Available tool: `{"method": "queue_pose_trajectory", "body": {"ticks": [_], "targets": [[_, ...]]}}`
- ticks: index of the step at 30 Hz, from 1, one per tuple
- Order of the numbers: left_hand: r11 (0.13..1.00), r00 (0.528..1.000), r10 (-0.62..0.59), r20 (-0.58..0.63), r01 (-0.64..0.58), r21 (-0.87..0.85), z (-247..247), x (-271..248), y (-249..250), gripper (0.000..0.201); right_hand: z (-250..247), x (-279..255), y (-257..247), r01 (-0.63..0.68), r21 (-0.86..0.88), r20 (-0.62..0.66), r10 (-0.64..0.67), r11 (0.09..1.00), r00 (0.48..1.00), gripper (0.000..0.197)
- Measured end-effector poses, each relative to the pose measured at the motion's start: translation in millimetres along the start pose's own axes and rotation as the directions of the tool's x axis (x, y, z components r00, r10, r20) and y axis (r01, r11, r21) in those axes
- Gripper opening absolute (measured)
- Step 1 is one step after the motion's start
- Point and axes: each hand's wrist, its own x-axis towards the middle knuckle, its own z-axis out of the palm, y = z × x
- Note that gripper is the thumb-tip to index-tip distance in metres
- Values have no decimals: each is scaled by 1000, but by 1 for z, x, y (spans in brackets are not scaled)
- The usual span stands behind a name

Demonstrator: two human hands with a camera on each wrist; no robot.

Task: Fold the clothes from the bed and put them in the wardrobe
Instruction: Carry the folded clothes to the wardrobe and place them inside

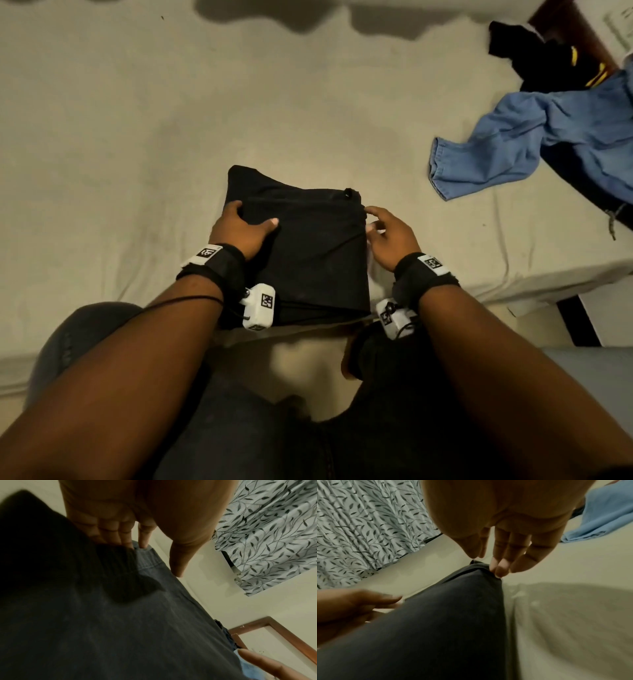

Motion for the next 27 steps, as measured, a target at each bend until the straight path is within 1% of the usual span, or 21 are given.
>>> {"method": "queue_pose_trajectory", "body": {"ticks": [2,3,5,6,8,9,10,11,13,15,16,17,19,20,21,24,25,26,27], "targets": [[999,999,-4,-40,6,37,-2,5,-3,73,-8,14,9,8,-49,-25,-9,999,1000,25],[998,998,4,-56,-1,62,-2,9,-5,62,-9,20,12,-5,-46,-12,4,999,1000,18],[995,996,34,-81,-26,96,-3,15,-9,43,-6,29,18,4,-39,68,-2,999,998,7],[994,994,54,-100,-44,99,-6,16,-9,36,-3,31,18,31,-66,113,-23,997,993,4],[990,987,78,-142,-60,125,-12,22,-12,20,2,39,18,72,-138,197,-44,988,979,9],[987,982,83,-170,-57,151,-16,26,-16,15,3,44,19,72,-163,206,-37,984,978,12],[983,978,85,-189,-52,175,-20,28,-18,13,2,49,19,61,-178,188,-27,982,982,12],[980,978,75,-193,-37,195,-24,29,-22,15,0,53,21,44,-174,150,-18,984,989,11],[975,984,57,-170,-18,220,-27,30,-26,22,-2,58,22,33,-106,86,-24,994,996,5],[978,982,49,-183,-10,208,-26,26,-23,27,2,60,20,69,-60,91,-64,996,994,21],[985,979,45,-198,-10,172,-25,22,-19,32,6,61,18,82,-53,91,-77,995,993,26],[990,979,50,-199,-23,137,-24,19,-15,41,9,64,15,86,-53,77,-81,995,994,26],[986,984,113,-140,-94,136,-23,14,-13,52,13,71,12,73,-65,29,-71,995,997,14],[980,982,147,-116,-129,150,-22,13,-14,53,13,75,12,62,-73,19,-61,995,998,10],[976,979,169,-115,-150,157,-22,12,-16,52,13,78,11,53,-86,14,-52,995,999,11],[976,978,163,-128,-141,166,-25,14,-19,52,15,82,9,16,-87,9,-16,996,1000,10],[961,974,187,-127,-154,231,-26,15,-20,55,17,81,8,5,-80,5,-4,997,1000,9],[925,959,250,-132,-196,325,-27,14,-18,59,18,81,8,-6,-71,0,6,997,1000,8],[874,926,350,-141,-269,404,-27,10,-15,63,20,80,8,-11,-68,-4,10,998,1000,8]]}}
